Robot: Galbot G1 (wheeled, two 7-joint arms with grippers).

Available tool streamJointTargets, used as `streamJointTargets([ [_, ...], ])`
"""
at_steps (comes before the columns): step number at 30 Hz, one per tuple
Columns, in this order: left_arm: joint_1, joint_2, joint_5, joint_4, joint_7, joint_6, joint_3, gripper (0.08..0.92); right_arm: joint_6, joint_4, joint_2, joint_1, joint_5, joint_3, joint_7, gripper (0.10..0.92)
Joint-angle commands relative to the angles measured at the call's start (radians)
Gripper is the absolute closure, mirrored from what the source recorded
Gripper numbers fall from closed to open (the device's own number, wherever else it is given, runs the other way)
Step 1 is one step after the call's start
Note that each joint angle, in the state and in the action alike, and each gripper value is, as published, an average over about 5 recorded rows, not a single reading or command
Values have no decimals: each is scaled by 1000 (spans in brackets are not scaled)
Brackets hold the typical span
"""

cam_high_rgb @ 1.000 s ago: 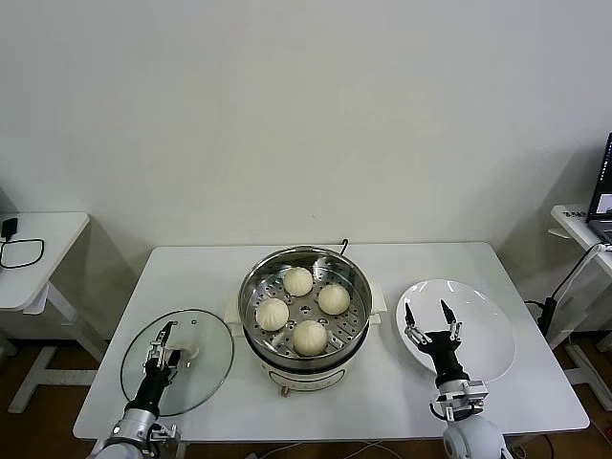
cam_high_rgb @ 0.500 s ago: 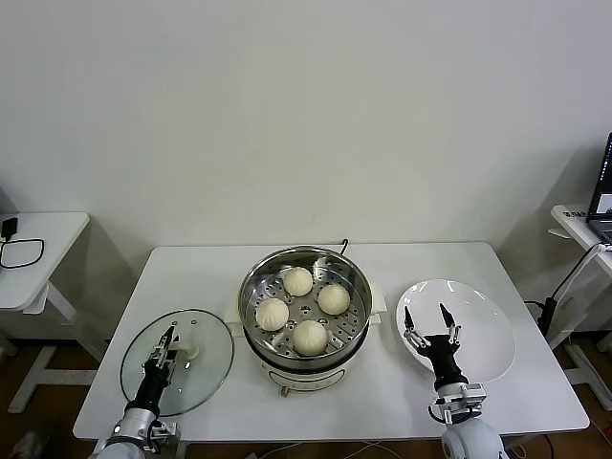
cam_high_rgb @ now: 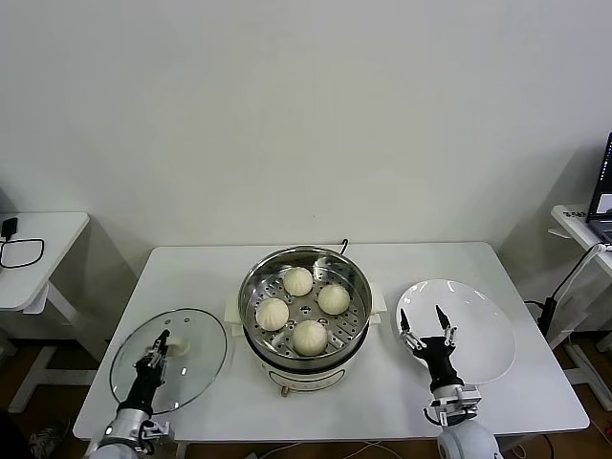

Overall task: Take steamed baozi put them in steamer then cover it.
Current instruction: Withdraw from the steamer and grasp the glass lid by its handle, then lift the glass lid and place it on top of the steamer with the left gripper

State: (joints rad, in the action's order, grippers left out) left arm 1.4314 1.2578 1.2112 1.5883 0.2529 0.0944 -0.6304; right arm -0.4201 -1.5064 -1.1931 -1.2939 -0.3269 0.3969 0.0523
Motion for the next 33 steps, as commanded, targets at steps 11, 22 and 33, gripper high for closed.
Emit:
streamJointTargets([
  [11,-13,-74,-56,532,-123,-124,-81,814,8,-18,1,13,1,7,19,203],
  [22,-103,-57,-48,710,-249,-342,311,814,25,-25,4,10,13,21,37,203],
  [33,-250,27,125,605,-420,-509,642,814,37,4,-14,35,31,38,56,203],
])
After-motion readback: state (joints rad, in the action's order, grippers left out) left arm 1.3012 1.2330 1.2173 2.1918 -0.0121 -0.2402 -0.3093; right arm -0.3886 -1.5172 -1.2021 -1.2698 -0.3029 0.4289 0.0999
